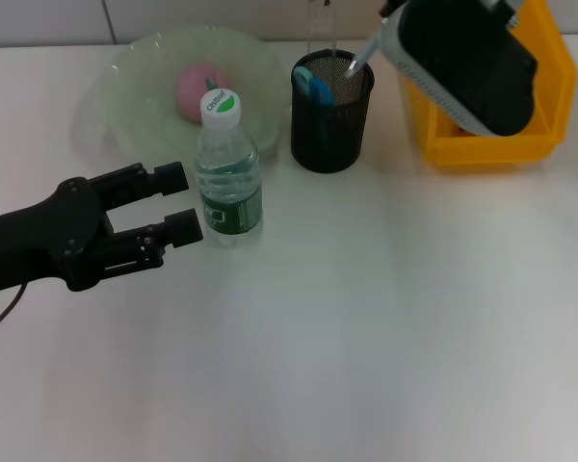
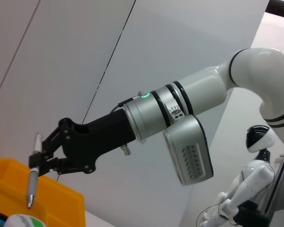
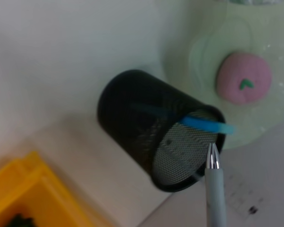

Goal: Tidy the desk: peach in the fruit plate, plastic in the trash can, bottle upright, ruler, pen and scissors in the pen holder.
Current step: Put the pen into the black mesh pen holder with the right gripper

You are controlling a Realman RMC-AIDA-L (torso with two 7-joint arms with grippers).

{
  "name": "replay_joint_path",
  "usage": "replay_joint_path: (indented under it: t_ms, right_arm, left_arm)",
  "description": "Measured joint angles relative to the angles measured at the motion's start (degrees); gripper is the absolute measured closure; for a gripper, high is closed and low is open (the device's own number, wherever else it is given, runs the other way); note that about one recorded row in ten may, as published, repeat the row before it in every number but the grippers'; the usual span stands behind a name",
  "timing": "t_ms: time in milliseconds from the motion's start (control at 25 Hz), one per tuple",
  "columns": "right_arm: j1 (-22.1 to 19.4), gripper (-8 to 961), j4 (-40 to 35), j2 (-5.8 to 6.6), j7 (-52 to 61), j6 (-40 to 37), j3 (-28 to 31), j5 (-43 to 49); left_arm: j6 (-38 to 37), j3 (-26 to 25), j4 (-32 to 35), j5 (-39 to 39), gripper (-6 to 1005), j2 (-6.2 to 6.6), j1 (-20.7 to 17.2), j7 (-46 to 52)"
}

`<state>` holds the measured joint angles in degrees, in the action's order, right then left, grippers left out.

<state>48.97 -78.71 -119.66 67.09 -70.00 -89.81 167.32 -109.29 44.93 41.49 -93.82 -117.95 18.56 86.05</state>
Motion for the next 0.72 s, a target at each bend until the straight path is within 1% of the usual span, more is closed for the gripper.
replay_joint_path:
  t_ms: [200, 240, 440, 480, 720]
  right_arm:
    - [1.2, 832, 5.9, 0.17, -0.9, 7.9, -5.0, 0.1]
    - [1.6, 832, 8.3, 0.18, -2.0, 11.2, -5.8, 0.1]
    - [2.3, 833, 10.9, 0.25, -3.0, 14.1, -5.9, 0.1]
    - [2.7, 833, 12.1, 0.30, -3.5, 15.2, -5.6, 0.1]
    - [2.3, 830, 12.1, 0.37, -4.9, 16.3, -4.9, 0.1]
  left_arm:
    - [0.0, 0.0, 0.0, 0.1, 230, 0.00, 0.0, 0.0]
    - [0.0, 0.0, 0.0, 0.1, 230, 0.00, 0.0, 0.0]
    - [0.0, 0.0, 0.0, 0.1, 230, 0.00, 0.0, 0.0]
    - [-0.1, -1.0, -0.2, 0.1, 230, 0.06, -0.2, 0.0]
    - [-0.6, -1.5, -0.4, 0.1, 231, 0.01, -0.3, 0.2]
